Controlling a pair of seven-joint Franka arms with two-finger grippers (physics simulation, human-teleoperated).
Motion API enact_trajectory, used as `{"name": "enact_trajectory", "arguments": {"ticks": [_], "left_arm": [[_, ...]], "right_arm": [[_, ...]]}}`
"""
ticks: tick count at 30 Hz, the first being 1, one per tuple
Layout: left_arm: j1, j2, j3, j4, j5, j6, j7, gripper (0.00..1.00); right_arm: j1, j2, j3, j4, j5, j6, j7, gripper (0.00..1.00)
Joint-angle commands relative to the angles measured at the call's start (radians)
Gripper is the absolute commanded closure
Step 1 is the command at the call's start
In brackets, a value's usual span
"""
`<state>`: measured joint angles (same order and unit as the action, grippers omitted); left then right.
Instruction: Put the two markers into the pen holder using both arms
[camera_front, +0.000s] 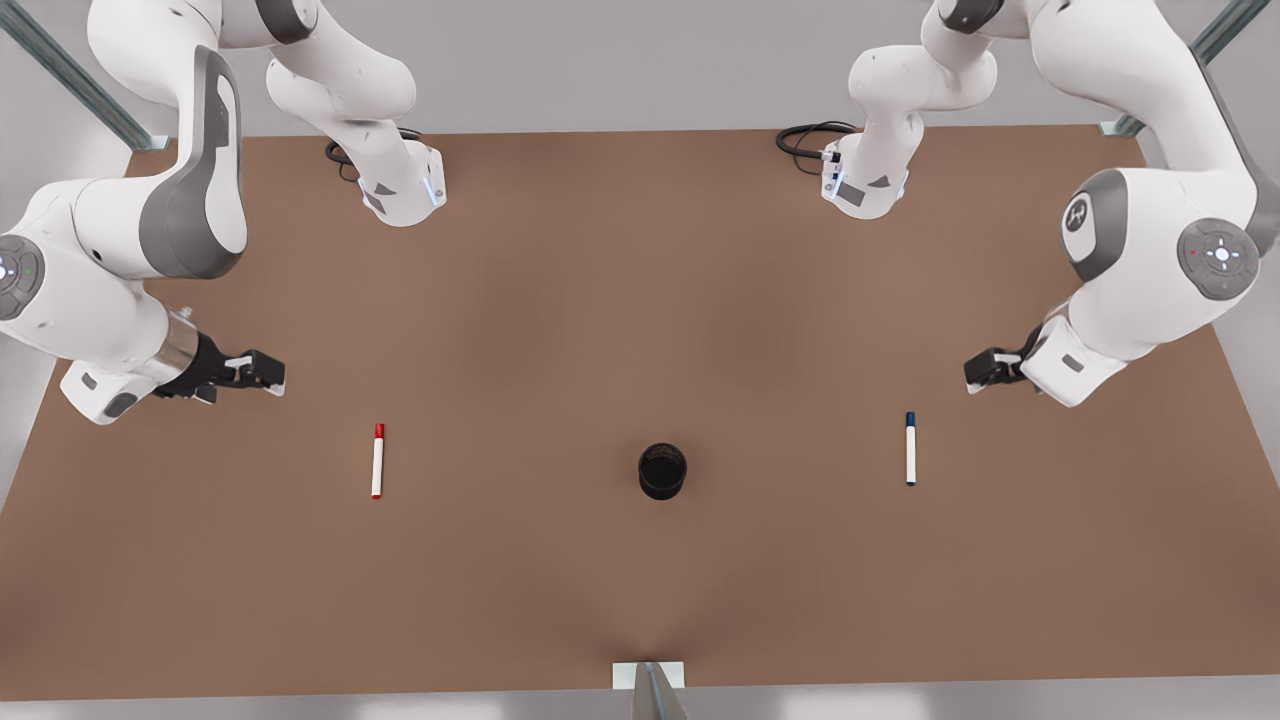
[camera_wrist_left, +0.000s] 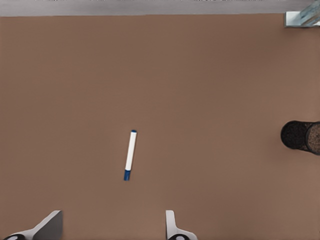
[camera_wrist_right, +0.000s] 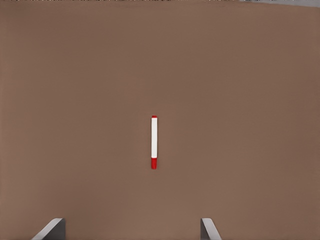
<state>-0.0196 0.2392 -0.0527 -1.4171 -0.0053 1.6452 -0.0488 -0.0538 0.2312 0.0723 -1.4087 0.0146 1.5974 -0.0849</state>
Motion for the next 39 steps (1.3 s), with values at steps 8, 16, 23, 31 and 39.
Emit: {"name": "enact_trajectory", "arguments": {"ticks": [8, 16, 23, 31, 39], "left_arm": [[0.078, 0.245, 0.001, -0.006, -0.030, 0.306, 0.294, 0.00], [0.101, 0.321, -0.001, -0.217, -0.065, 0.610, 0.311, 0.17], [0.082, 0.328, -0.007, -0.350, -0.064, 0.746, 0.311, 0.25], [0.075, 0.370, -0.007, -0.379, -0.064, 0.797, 0.305, 0.32], [0.076, 0.407, -0.007, -0.370, -0.064, 0.814, 0.305, 0.42]], "right_arm": [[-0.006, 0.051, -0.002, 0.010, 0.038, 0.100, -0.029, 0.00], [-0.001, 0.339, 0.004, 0.007, -0.051, 0.449, -0.029, 0.00], [0.008, 0.416, 0.009, -0.056, -0.051, 0.483, 0.051, 0.00], [-0.005, 0.365, 0.046, -0.234, -0.042, 0.573, 0.109, 0.00], [-0.020, 0.395, 0.047, -0.279, -0.044, 0.613, 0.109, 0.00]]}}
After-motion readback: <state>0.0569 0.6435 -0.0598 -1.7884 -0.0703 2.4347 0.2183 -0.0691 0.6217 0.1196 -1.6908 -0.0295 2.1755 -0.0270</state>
